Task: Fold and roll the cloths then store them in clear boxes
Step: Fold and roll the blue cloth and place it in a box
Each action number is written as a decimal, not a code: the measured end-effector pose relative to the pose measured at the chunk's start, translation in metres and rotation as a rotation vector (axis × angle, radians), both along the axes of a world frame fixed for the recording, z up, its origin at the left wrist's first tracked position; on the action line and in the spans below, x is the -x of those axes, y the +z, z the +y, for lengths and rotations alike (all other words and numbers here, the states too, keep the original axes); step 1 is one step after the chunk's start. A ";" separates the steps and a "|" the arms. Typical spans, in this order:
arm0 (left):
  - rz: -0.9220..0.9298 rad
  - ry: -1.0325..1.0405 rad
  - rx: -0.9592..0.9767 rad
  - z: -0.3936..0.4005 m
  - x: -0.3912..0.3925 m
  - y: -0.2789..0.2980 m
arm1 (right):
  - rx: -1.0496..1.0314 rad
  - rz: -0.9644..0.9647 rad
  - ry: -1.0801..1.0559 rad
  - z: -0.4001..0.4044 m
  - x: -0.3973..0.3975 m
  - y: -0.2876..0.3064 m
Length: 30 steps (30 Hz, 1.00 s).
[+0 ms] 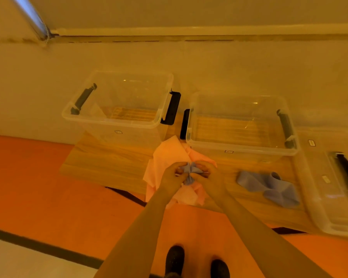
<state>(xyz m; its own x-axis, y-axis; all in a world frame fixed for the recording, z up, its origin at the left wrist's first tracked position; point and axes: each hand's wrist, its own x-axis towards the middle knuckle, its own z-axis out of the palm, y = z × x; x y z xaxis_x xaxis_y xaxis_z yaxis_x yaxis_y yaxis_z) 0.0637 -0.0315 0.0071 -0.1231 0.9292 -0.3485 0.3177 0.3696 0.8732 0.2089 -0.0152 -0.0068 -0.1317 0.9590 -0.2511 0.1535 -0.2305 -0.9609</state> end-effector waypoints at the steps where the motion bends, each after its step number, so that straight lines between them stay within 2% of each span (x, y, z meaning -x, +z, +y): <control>1: -0.003 -0.010 -0.008 0.002 -0.006 0.006 | -0.015 0.006 -0.017 0.000 -0.007 0.006; 6: -0.044 -0.094 -0.072 0.011 -0.057 0.037 | -0.049 0.033 -0.107 -0.003 -0.063 0.032; 13: 0.006 -0.226 -0.152 0.029 -0.146 0.051 | -0.135 -0.086 -0.191 -0.008 -0.150 0.059; 21: -0.012 -0.288 -0.104 0.047 -0.219 0.049 | -0.122 -0.073 -0.271 -0.011 -0.235 0.059; 30: 0.092 -0.204 0.028 0.045 -0.226 0.015 | -0.053 -0.215 -0.238 -0.009 -0.258 0.021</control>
<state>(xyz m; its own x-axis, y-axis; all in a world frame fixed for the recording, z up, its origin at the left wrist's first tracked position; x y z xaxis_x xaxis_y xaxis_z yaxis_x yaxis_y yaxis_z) 0.2900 0.0130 0.0225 0.0335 0.9281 -0.3707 0.4663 0.3136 0.8272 0.4668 -0.0247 0.0139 0.1486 0.9690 -0.1975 0.3016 -0.2346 -0.9241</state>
